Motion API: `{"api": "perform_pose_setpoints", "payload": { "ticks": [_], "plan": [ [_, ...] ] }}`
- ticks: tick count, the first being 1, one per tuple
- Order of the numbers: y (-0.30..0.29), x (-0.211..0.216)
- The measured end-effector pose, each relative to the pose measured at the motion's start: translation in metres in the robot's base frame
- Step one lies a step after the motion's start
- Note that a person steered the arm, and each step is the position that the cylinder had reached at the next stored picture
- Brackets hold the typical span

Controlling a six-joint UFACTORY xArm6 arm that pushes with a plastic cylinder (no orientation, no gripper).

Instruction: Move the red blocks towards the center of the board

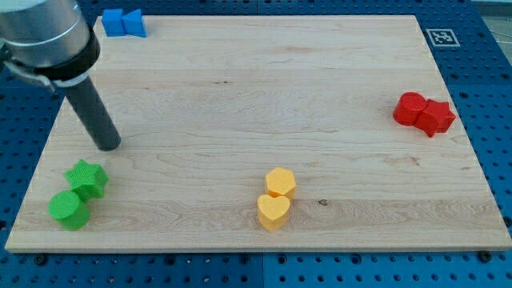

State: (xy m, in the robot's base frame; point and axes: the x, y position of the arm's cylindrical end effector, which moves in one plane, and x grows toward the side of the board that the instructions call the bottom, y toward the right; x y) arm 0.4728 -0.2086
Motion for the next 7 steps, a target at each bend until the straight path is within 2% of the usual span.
{"api": "perform_pose_setpoints", "payload": {
  "ticks": [3,7],
  "plan": [
    [0.054,-0.020],
    [0.194,-0.025]
  ]
}}
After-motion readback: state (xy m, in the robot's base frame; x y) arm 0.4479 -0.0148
